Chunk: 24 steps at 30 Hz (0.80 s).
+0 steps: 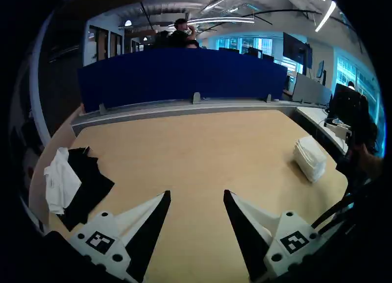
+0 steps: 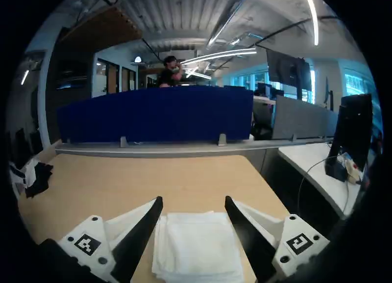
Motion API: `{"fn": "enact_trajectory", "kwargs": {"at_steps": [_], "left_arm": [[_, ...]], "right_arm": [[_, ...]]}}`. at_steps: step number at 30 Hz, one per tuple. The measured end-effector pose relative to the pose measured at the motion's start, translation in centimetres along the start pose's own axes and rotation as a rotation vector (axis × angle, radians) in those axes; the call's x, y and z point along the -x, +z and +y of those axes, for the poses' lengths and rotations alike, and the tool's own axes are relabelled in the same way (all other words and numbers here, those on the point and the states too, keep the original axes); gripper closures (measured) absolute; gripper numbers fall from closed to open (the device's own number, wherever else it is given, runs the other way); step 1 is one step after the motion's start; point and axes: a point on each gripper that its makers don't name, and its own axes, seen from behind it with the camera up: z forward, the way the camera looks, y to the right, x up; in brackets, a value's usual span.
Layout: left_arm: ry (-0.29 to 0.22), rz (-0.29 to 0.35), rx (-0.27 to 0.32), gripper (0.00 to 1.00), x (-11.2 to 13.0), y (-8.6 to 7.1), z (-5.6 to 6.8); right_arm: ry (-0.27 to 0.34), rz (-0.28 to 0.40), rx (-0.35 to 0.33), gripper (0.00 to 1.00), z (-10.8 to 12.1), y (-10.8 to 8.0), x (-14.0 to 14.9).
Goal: Fold towel
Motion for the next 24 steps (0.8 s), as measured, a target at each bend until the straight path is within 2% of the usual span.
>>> {"fn": "enact_trajectory", "kwargs": {"at_steps": [9, 15, 24], "left_arm": [[-0.029, 0.092, -0.01, 0.21, -2.3, 0.3, -0.2], [-0.045, 0.148, -0.02, 0.21, -3.2, 0.3, -0.4], [-0.04, 0.306, -0.098, 0.21, -6.8, -0.9, -2.6]], "right_arm": [[-0.074, 0.098, 0.021, 0.0, -1.3, -1.0, -2.9], [-0.103, 0.158, 0.053, 0.0, -1.6, -1.5, -4.3], [-0.09, 0.189, 0.032, 0.0, -3.8, -1.9, -5.4]]}}
